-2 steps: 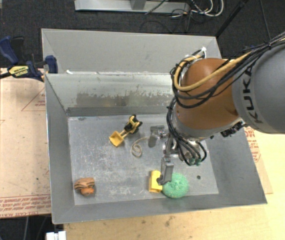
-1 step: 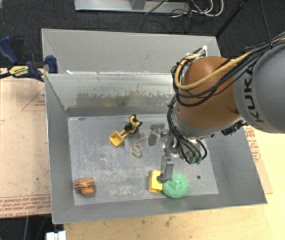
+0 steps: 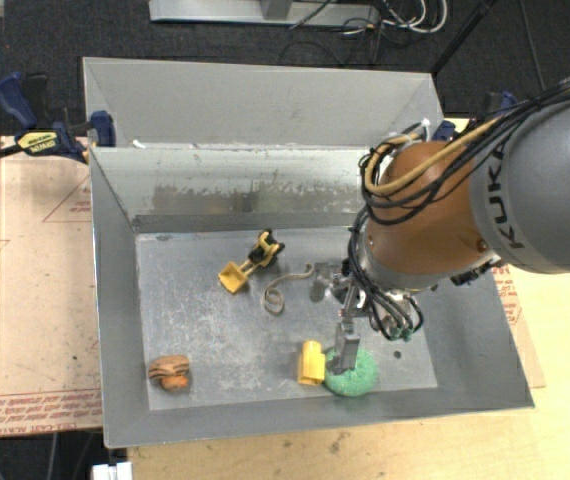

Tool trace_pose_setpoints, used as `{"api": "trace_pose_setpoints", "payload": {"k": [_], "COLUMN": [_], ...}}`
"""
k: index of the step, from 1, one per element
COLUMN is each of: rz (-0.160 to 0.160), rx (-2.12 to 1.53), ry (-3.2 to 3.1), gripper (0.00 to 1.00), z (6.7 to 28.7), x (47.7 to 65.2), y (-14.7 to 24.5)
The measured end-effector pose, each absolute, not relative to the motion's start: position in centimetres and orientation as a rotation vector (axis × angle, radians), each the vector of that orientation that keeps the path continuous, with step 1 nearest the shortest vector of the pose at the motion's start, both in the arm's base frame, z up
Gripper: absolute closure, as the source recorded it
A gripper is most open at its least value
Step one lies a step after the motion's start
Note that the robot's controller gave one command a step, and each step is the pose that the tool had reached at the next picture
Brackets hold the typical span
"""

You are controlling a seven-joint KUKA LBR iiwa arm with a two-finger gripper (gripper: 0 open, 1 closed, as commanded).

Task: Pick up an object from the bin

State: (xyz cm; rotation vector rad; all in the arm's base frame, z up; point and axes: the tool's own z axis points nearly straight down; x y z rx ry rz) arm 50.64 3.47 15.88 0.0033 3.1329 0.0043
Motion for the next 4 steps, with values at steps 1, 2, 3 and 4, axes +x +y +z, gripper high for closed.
{"api": "trace_pose_setpoints", "payload": {"k": [1, 2, 3, 4], "rz": [0.000, 0.002, 0.003, 0.002], "rx": [-0.162, -0.163, -0.167, -0.174], "ry": [3.137, 3.131, 3.135, 3.136], "gripper": [0.00, 0.00, 1.00, 1.00], "z": [11.1, 7.9, 6.3, 7.0], "x": [49.1, 49.2, 48.5, 48.3], "y": [2.3, 3.4, 3.7, 3.6]}}
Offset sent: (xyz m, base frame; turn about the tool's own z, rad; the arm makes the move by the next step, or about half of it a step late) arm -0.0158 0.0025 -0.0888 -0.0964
